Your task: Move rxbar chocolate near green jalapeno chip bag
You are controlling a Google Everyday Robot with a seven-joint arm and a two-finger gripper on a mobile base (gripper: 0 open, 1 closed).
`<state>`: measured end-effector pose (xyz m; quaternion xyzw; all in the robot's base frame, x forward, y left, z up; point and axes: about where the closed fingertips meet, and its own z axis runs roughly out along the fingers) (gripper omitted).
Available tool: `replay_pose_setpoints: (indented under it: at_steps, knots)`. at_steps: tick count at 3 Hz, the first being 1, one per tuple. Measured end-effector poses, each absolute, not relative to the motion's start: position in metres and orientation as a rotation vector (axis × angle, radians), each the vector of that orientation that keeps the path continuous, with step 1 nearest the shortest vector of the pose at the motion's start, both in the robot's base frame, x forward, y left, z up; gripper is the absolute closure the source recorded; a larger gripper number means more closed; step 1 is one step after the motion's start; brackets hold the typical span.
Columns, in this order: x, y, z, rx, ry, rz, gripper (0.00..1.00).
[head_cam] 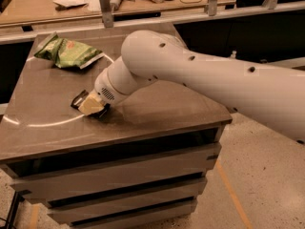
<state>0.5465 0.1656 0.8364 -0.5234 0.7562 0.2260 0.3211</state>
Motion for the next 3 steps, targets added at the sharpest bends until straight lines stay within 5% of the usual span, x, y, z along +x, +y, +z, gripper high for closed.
replay_pose_setpoints:
  at_steps: [1,2,3]
  knots:
    - [0.5498,0.1559,0.8432,-1.377,1.977,0.553,0.87]
    - [0.5489,0.1569,0.8439,-1.381,1.975,0.551,1.0]
    - [0.5489,0.1569,0.8439,-1.381,1.975,0.551,1.0]
